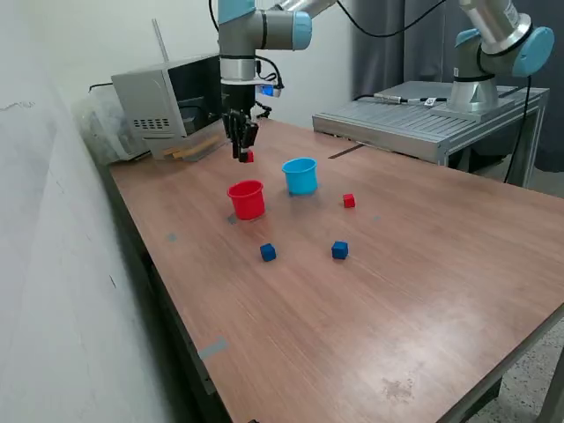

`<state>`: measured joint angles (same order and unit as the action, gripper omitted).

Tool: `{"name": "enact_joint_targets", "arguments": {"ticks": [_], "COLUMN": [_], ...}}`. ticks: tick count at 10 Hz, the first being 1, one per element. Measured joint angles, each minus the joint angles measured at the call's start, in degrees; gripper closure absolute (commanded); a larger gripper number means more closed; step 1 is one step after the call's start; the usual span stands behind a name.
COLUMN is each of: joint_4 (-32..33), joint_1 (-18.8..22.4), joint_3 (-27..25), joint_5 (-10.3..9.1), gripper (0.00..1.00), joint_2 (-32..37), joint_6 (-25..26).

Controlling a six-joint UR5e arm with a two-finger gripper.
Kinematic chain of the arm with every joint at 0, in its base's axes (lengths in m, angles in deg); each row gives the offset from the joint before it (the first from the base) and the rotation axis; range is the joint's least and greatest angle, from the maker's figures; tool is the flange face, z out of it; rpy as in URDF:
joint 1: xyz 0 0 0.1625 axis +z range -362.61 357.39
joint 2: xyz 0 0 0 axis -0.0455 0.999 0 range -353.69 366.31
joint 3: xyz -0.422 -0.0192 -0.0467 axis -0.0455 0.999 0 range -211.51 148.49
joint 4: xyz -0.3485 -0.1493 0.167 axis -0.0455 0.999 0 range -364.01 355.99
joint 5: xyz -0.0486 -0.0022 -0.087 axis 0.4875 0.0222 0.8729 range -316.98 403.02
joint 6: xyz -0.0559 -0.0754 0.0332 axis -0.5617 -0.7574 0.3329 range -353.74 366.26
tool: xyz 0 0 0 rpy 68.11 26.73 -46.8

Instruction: Place red objects in the red bin, and blue objects in the blue bin.

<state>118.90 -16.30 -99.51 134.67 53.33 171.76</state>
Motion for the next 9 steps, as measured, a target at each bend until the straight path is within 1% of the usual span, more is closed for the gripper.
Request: {"name": "enact_joint_targets", "arguments": {"ticks": [3,6,7,9], "joint_4": [0.6,1.7,2.2,3.0], "joint_1": [-1.1,-1.8,-2.3,-3.0], "joint_3": [3.9,6.0,6.2,6.4], "joint_5": [-0.16,-0.21,-0.17,0.14], "gripper": [1.0,1.0,0.0,0.0], "joint_2": [-4.3,-7.4,-8.0,-8.6], "joint_6": [0.0,0.0,0.0,0.2]}}
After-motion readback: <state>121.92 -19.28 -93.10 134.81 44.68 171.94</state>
